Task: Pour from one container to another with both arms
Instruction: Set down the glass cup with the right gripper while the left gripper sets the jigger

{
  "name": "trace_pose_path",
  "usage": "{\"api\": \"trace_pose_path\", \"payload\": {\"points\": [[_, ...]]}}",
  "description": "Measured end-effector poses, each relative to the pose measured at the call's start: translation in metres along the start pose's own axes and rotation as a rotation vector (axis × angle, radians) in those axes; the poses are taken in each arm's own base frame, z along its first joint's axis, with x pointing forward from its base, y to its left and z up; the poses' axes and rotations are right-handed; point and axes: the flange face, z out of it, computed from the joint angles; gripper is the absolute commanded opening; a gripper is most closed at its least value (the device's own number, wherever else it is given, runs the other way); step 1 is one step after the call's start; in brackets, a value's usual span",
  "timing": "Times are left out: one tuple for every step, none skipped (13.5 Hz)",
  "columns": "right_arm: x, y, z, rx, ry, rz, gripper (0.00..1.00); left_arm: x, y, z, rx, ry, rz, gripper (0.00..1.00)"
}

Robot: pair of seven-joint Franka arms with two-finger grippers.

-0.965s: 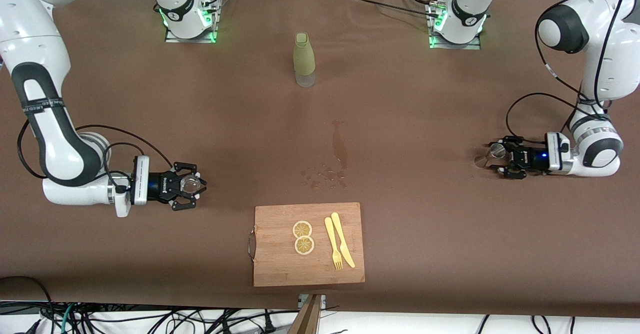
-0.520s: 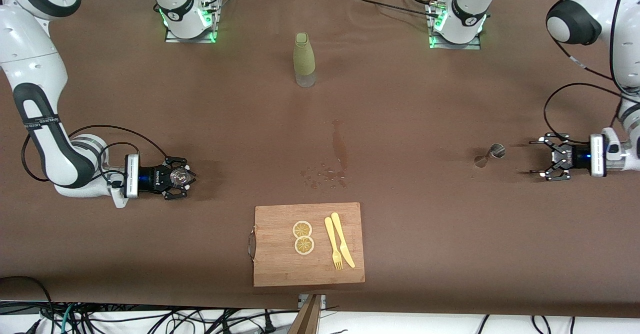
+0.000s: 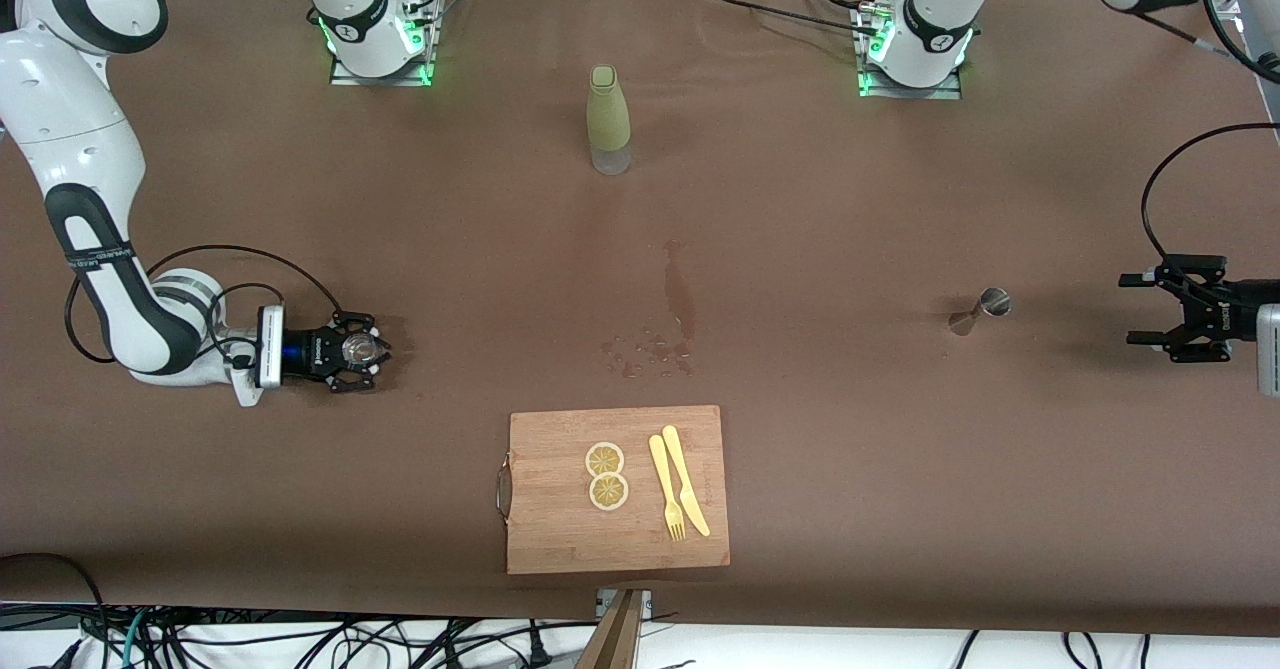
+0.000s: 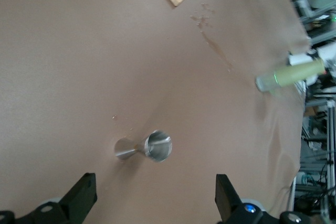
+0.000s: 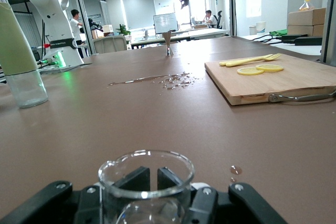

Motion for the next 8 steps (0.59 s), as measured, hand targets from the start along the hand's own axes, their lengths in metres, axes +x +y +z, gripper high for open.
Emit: {"api": "trace_pose_path", "payload": {"points": [[-0.001,0.0,0.0,-0.001,-0.001,0.001,1.0,0.022,0.021,-0.002,0.035,-0.032,-0.07,1.0],[-0.003,-0.001,-0.001,-0.002,-0.003,0.005,1.0,0.043,0.04,-0.001,0.061,-0.056,-0.134,1.0],[-0.007,-0.002,-0.004,-0.005,-0.007,0.011,1.0,0.061,0.059,0.001,0.082,-0.073,-0.204,1.0],[-0.01,-0.003,-0.006,-0.007,-0.009,0.014,1.0,0.076,0.076,0.004,0.107,-0.092,-0.269,1.0],[-0.012,-0.004,-0.007,-0.009,-0.011,0.017,1.0,0.092,0.094,0.007,0.148,-0.118,-0.326,1.0],[-0.013,-0.005,-0.008,-0.01,-0.013,0.018,1.0,0.109,0.115,0.008,0.213,-0.148,-0.371,1.0],[-0.014,-0.005,-0.009,-0.011,-0.014,0.019,1.0,0.126,0.14,0.007,0.3,-0.181,-0.395,1.0],[-0.015,-0.005,-0.01,-0.013,-0.016,0.02,1.0,0.141,0.167,0.005,0.397,-0.211,-0.39,1.0]]}}
